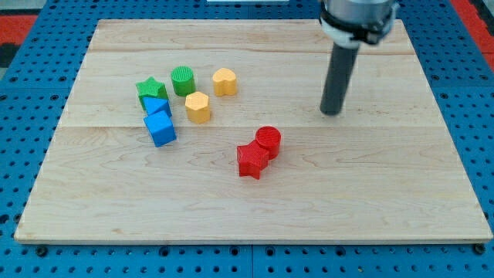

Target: Separate the red circle from red star

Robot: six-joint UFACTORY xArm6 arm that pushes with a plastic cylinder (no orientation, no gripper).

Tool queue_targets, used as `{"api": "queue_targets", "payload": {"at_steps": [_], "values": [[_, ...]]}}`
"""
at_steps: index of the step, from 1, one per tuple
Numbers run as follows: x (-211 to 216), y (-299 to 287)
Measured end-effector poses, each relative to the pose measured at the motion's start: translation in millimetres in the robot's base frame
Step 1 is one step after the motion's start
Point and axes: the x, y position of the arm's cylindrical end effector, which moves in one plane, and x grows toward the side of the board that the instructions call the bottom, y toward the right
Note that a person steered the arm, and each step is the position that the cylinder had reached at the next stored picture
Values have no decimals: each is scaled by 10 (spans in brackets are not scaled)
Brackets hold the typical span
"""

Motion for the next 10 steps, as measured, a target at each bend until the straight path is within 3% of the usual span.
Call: {"api": "queue_targets", "payload": {"at_steps": [2,3,5,10], "values": [[858,-155],[938,-561],[768,-1182],[125,-869]]}}
